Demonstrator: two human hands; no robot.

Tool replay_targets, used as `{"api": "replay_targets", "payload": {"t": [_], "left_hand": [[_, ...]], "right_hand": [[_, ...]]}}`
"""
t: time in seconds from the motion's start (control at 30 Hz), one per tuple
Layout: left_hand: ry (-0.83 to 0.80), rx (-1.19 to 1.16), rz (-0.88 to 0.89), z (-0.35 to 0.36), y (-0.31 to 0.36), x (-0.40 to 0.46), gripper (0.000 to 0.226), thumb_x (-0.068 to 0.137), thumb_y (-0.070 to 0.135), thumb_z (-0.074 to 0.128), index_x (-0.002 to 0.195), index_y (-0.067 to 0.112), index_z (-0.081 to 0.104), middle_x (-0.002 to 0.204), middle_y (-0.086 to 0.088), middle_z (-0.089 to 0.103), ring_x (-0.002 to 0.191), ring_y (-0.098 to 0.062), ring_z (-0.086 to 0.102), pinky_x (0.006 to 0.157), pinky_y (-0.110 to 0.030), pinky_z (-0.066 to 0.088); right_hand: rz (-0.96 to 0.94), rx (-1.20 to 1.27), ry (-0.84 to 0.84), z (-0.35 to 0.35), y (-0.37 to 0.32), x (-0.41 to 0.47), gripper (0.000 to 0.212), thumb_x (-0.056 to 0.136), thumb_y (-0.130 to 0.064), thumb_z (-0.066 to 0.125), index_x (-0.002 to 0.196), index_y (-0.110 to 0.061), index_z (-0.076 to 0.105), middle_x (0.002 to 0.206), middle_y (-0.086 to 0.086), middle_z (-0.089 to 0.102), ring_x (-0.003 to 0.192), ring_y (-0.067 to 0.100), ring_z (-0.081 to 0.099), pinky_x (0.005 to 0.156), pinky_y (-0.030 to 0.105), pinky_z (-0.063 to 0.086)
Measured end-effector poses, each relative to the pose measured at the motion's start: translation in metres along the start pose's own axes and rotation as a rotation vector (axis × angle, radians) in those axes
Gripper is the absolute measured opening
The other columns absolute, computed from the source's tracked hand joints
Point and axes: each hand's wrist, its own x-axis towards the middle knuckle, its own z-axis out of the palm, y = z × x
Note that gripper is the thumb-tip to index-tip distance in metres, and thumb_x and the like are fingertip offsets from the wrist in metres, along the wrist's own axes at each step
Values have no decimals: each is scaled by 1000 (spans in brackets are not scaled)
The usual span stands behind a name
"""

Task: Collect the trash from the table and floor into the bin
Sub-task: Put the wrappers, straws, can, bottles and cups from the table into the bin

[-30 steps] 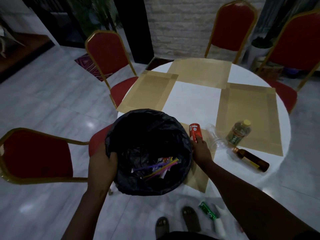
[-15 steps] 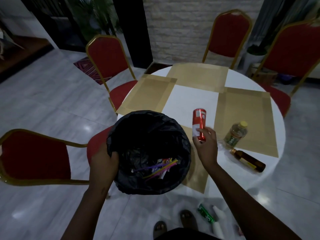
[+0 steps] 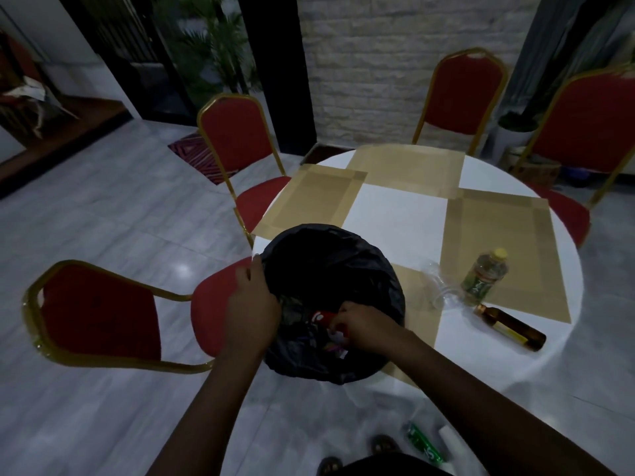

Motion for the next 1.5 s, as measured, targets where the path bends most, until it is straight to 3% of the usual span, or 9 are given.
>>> {"api": "replay_targets", "payload": {"t": [0.17,0.27,0.37,0.47,0.8,0.97,1.13,1.37,1.5], "left_hand": [[-49,71,75,8,-4,6,59,88,6,52,143,2,30,115,-24,50,64,-25,53,47,-26,37],[-57,59,58,9,-4,11,56,88,7,52,141,3,33,117,-22,51,85,-33,57,65,-38,50],[-22,99,82,11,-5,10,56,86,7,53,139,0,37,120,-23,51,91,-36,54,72,-39,45],[-26,98,74,13,-3,11,60,87,8,55,142,1,33,127,-24,48,97,-39,49,81,-43,43],[-5,77,113,21,8,11,65,74,-15,55,136,-9,38,116,-33,53,92,-48,51,80,-53,44],[-2,13,99,27,11,16,63,85,-5,55,144,-1,31,128,-25,50,111,-38,51,93,-44,45],[-7,-43,132,26,16,17,62,88,0,58,144,0,31,128,-22,52,109,-28,56,92,-34,48],[-28,-35,106,22,21,19,64,90,2,56,146,2,27,133,-21,50,108,-27,58,90,-31,48],[-48,-22,96,19,26,18,63,87,-3,57,144,-3,30,130,-26,51,106,-34,59,88,-36,49]], "right_hand": [[37,31,8,13,-1,2,22,87,-34,58,108,-33,64,112,2,53,95,26,58,78,37,50],[50,197,290,2,5,-10,28,82,-21,60,109,-26,65,115,0,57,100,20,58,83,36,49],[125,292,666,-7,30,-26,22,81,-10,63,102,-14,66,105,3,62,95,16,57,81,30,46],[324,344,818,-1,76,-43,22,82,-4,63,102,-13,66,104,6,63,94,20,58,81,28,45],[734,-52,434,32,204,-29,67,82,-17,65,142,-14,37,145,22,38,125,41,42,98,49,41],[804,-217,273,27,206,-5,56,93,-12,44,145,-21,26,146,19,33,119,39,44,89,44,47],[691,-238,376,31,208,4,35,84,2,45,110,-12,65,108,15,58,99,34,49,71,37,48],[555,-85,554,21,203,0,32,66,17,59,87,-4,71,79,16,60,72,34,58,60,35,49],[472,17,842,-3,178,-12,33,70,14,63,98,-3,69,81,15,60,74,32,57,66,33,46]]}}
